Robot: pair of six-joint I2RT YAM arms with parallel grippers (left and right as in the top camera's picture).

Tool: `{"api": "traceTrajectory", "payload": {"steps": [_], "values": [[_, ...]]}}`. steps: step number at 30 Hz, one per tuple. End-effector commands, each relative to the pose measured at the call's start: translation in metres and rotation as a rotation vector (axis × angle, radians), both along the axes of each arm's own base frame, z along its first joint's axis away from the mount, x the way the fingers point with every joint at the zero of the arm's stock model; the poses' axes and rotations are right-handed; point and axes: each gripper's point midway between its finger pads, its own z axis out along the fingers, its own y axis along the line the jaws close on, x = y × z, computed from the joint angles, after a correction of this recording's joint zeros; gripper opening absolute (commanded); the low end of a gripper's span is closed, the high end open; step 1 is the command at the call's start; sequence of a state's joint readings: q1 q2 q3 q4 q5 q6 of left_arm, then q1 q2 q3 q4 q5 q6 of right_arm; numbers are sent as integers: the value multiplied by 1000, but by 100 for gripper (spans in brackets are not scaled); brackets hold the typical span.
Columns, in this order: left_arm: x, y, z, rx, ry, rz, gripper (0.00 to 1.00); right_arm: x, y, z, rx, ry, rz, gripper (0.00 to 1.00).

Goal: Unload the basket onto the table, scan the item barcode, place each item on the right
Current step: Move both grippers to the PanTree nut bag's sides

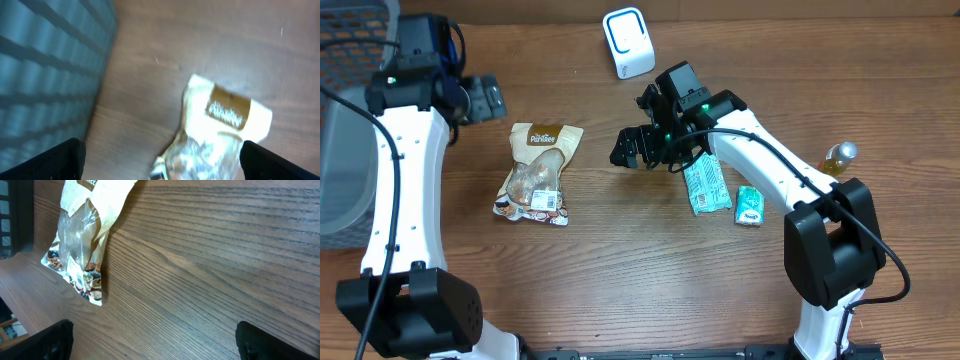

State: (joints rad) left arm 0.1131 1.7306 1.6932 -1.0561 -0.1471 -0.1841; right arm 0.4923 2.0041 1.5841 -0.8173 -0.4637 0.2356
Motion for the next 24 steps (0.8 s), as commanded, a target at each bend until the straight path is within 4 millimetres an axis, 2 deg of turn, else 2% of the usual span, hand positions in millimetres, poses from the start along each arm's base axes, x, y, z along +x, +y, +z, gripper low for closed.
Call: {"api": "traceTrajectory", "payload": {"steps": [1, 4, 5, 6, 7, 10, 13, 16, 21, 24], "values": [[-17, -17, -49, -91, 115, -29, 100, 6, 3, 13, 18, -29, -3, 100], [-25, -21, -68, -113, 152, -35, 100, 6, 3, 13, 18, -30, -3, 100], [-26, -21, -69, -113, 156, -36, 88, 6, 3, 13, 18, -30, -3, 100], [-26, -21, -69, -108, 158, -46, 57, 6, 3, 13, 18, -30, -3, 100], [-26, -21, -69, -109, 158, -45, 4, 6, 3, 13, 18, -29, -4, 100], [-23, -20, -78, -101, 146, -43, 6, 8, 0, 11, 2, -8, -62, 100], [-23, -20, -107, -101, 131, -44, 11, 11, -3, 9, -16, -9, -89, 100], [-28, -20, -130, -101, 135, -45, 10, 11, -3, 10, -16, -9, -89, 100], [-31, -21, -161, -87, 101, -71, 9, 11, -3, 3, -23, 3, -89, 100], [-34, -23, -171, -93, 95, -74, 9, 11, -3, -2, -28, 11, -89, 100]]}}
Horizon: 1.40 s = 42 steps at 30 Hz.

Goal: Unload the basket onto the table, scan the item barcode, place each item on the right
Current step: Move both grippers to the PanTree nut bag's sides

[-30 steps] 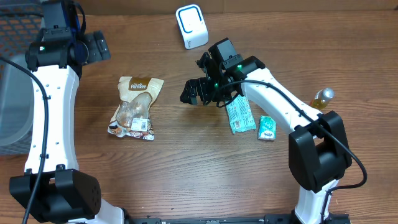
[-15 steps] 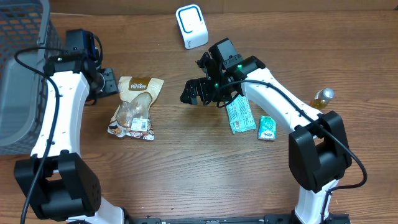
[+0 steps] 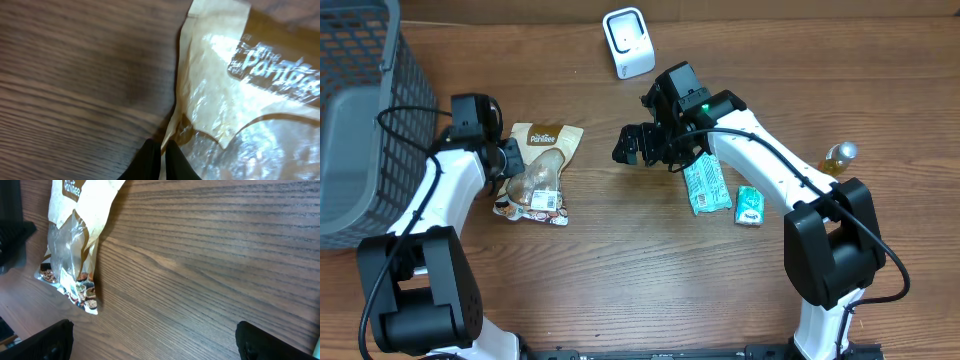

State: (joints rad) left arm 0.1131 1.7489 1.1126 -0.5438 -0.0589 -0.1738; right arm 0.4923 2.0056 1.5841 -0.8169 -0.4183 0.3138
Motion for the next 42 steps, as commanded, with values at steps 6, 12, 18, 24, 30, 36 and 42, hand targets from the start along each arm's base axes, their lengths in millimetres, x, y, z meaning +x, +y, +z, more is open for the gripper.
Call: {"api": "traceTrajectory", "payload": {"steps": [6, 12, 18, 24, 30, 36, 42], "values": [[-15, -18, -37, -81, 57, -54, 9, 8, 3, 0, 2, -13, -7, 100], [-29, -40, -63, -178, 150, -127, 5, 3, -8, -5, -31, 44, -63, 100], [-36, -66, -57, -238, 189, -212, 4, 7, -38, -10, -59, 106, -127, 100], [-24, -94, -36, -255, 184, -293, 4, 16, -44, -3, 15, 102, -119, 100], [-10, -120, -7, -253, 170, -371, 4, 28, -38, 2, 46, 46, -115, 100], [-4, -111, -12, -145, 172, -296, 6, 34, -22, 6, 71, -4, -92, 100], [-7, -111, -29, -149, 215, -285, 6, 23, 10, -18, 69, 4, -23, 100]]}}
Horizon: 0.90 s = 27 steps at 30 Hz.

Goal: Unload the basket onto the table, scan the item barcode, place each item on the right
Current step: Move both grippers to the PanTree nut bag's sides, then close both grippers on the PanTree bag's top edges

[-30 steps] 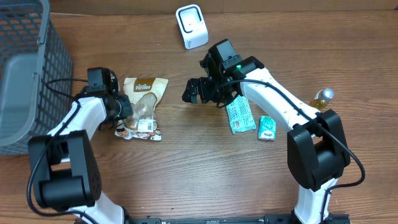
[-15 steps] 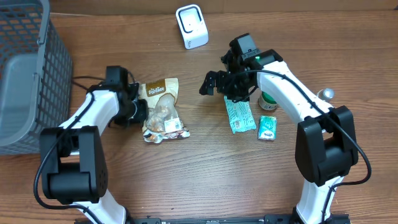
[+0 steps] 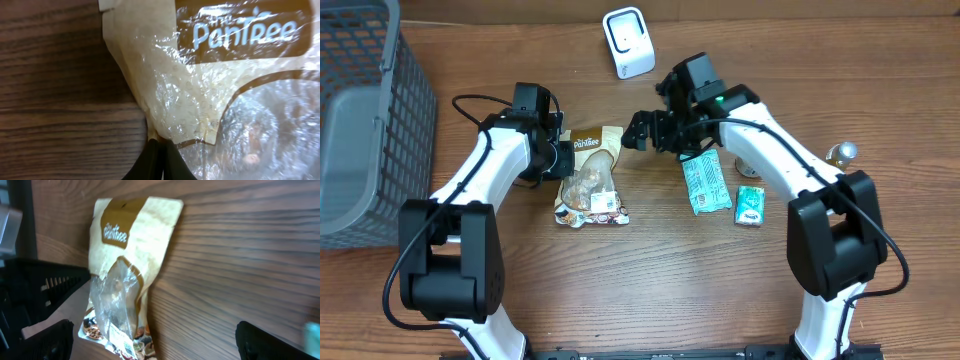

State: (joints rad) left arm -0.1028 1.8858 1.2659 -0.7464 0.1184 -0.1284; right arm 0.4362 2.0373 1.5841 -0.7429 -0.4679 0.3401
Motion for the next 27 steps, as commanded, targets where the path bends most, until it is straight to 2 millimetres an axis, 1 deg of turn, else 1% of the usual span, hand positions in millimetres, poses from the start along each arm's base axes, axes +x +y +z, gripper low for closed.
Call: {"api": "traceTrajectory", "payload": {"steps": [1, 5, 8, 10, 12, 16, 17, 18, 20, 22, 23, 24, 27], "values": [[-1, 2, -13, 10, 39, 21, 6, -2, 24, -19, 7, 7, 43, 100], [-2, 0, -16, -3, 50, 17, 6, 0, 48, -34, 30, -11, 58, 100], [-2, 0, -16, -3, 49, 16, 6, 2, 65, -39, 57, -36, 64, 100], [-2, 0, -16, -3, 49, 13, 6, 4, 73, -41, 76, -31, 39, 100], [-2, 0, -16, -1, 47, 5, 6, 6, 78, -45, 91, -18, 13, 100], [-2, 0, -16, -1, 47, 2, 5, 6, 83, -67, 97, 53, -54, 99], [-2, 0, -16, -1, 47, 2, 5, 4, 84, -72, 92, 66, -58, 97], [-2, 0, -16, 0, 47, -1, 5, -2, 86, -81, 88, 93, -47, 93], [-2, 0, -16, 0, 47, -1, 5, -11, 92, -87, 101, 124, -23, 88], [-2, 0, -16, 0, 47, -2, 5, -16, 96, -88, 110, 135, -5, 81], [-2, 0, -16, 0, 46, -2, 5, -18, 98, -87, 116, 139, 2, 75], [-2, 0, -16, 1, 45, -10, 6, -20, 102, -84, 139, 147, 17, 66], [-2, 0, -16, 3, 43, -21, 5, -26, 107, -79, 177, 169, 49, 63]]}}
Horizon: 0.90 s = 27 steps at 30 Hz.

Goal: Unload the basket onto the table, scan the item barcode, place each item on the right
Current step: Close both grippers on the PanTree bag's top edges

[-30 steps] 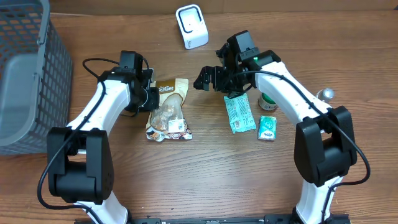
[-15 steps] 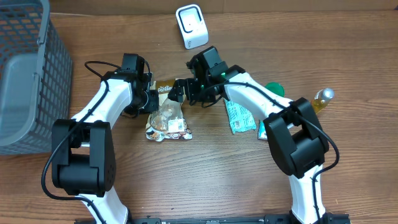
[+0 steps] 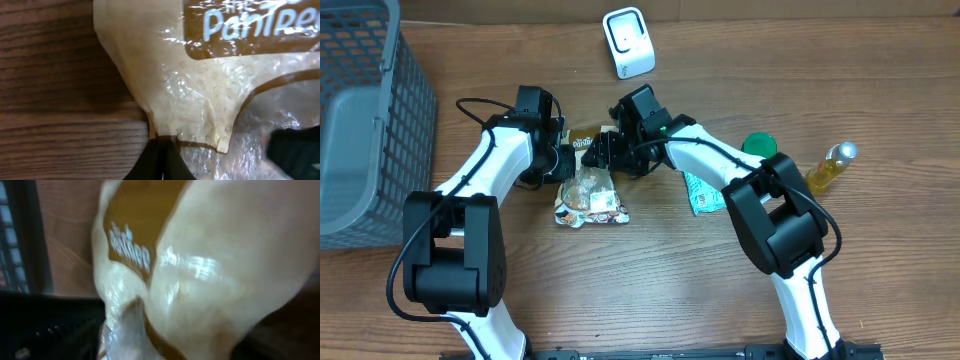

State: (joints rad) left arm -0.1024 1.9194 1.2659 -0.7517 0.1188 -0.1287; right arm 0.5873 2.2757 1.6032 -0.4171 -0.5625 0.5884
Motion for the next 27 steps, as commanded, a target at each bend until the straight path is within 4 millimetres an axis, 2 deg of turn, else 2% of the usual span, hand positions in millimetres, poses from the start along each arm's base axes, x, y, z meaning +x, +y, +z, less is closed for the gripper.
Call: {"api": "traceTrajectory", "payload": {"steps": [1, 4, 7, 8, 13, 17, 20, 23, 24, 27], "values": [[2, -1, -4, 0, 4, -25, 5, -17, 10, -9, 43, 50, 69, 63], [3, -1, -4, 1, -1, -37, 5, -14, 7, -8, 51, 38, 81, 62], [4, -1, -4, 2, -5, -39, 5, -13, 5, -4, 82, 53, 85, 37], [4, -1, -4, 2, -5, -39, 5, -13, 5, -2, 92, 58, 89, 34], [4, -1, -4, 2, -6, -43, 5, -9, 0, 2, 127, 60, 104, 31], [4, -1, -4, 3, -6, -50, 5, -3, -7, 3, 134, 65, 88, 22], [4, -1, -4, 3, -6, -51, 5, -2, -8, 3, 133, 61, 85, 22], [4, -1, -4, 3, -6, -52, 5, -1, -7, 4, 136, 57, 85, 27], [4, -1, -4, 3, -6, -52, 5, -1, -7, 4, 137, 55, 85, 24], [4, -1, -3, 3, -7, -55, 5, 3, -9, 6, 146, 47, 82, 4]]}}
